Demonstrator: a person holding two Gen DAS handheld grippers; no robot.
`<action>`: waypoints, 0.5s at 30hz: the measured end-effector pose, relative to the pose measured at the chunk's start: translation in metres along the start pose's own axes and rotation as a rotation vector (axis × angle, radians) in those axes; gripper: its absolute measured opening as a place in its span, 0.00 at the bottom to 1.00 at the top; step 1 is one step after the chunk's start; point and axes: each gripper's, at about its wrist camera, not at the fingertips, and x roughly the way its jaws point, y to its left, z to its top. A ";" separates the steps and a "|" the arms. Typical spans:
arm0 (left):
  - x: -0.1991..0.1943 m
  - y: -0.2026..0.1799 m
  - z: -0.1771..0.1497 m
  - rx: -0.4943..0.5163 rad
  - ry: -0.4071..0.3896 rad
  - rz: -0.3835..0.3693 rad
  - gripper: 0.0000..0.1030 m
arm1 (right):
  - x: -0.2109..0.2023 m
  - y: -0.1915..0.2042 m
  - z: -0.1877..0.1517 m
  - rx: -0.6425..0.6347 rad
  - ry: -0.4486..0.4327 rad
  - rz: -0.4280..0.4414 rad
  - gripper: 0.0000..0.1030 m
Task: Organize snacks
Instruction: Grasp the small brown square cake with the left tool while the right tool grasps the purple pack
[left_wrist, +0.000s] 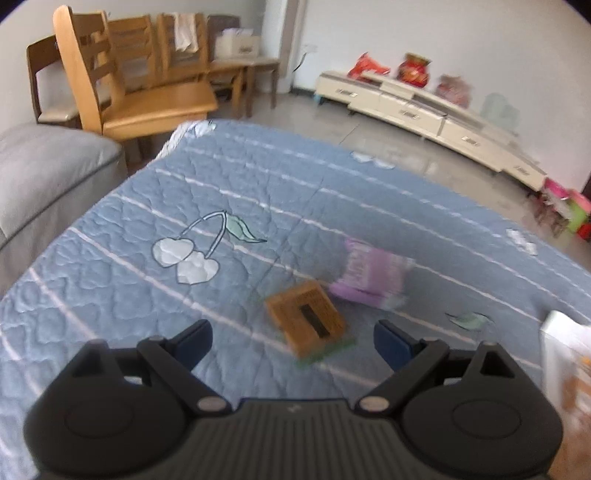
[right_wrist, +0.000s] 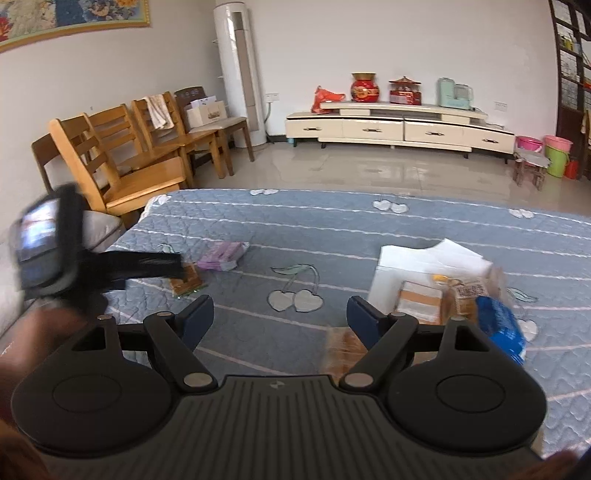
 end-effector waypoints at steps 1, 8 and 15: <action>0.008 -0.001 0.003 -0.004 0.008 0.009 0.91 | 0.003 0.001 0.000 -0.007 -0.002 0.002 0.96; 0.034 0.002 0.010 0.018 0.026 0.021 0.81 | 0.017 0.004 0.002 -0.015 0.007 0.018 0.97; 0.012 0.013 -0.004 0.149 -0.027 -0.061 0.42 | 0.030 0.017 0.004 -0.033 0.018 0.017 0.97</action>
